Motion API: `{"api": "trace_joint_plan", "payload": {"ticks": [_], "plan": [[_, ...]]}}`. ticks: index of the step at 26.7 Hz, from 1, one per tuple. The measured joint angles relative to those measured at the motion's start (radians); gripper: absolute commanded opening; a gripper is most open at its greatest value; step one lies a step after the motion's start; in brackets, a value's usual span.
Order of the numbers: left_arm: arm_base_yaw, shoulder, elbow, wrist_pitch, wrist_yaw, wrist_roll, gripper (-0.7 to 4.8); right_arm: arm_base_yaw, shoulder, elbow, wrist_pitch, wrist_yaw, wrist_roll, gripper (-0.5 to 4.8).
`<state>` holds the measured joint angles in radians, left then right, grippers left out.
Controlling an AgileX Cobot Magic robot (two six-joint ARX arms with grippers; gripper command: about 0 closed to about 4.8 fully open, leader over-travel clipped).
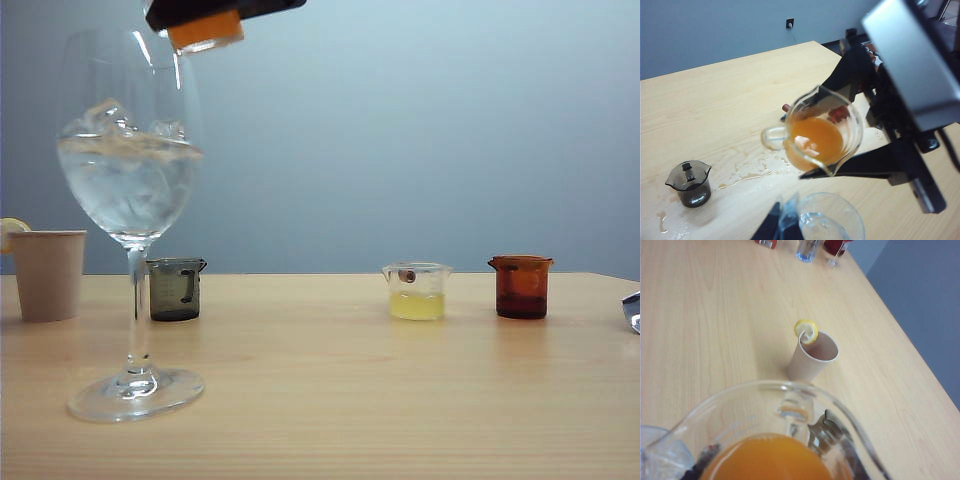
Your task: Pick up the second measuring cup from the left, pour the orange juice inside into the goblet, and finally put the measuring cup back in its original place.
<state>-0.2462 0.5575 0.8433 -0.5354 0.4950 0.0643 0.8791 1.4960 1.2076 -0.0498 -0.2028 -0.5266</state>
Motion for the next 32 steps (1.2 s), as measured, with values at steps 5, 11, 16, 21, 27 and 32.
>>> {"api": "trace_joint_plan", "payload": {"ticks": [5,11,16,21,27,32], "plan": [[0.000,0.000,0.000,0.000,0.000,0.000,-0.05,0.000,0.008,-0.002,0.025,0.000,-0.007,-0.01],[0.000,0.000,0.000,0.000,0.000,0.000,-0.05,0.000,0.029,-0.003,0.035,0.000,-0.055,-0.01],[0.000,0.000,0.000,0.000,0.000,0.000,-0.05,0.000,0.030,-0.003,0.037,0.000,-0.134,-0.01],[0.000,0.000,0.000,0.000,0.000,0.000,-0.05,0.000,0.031,-0.003,0.037,0.001,-0.157,-0.01],[0.000,0.000,0.000,0.000,0.000,0.003,-0.05,0.000,0.031,-0.003,0.032,0.001,-0.177,-0.01],[0.000,0.000,0.000,0.000,0.000,0.003,-0.05,0.001,0.031,-0.003,0.014,0.001,-0.211,-0.01]]}}
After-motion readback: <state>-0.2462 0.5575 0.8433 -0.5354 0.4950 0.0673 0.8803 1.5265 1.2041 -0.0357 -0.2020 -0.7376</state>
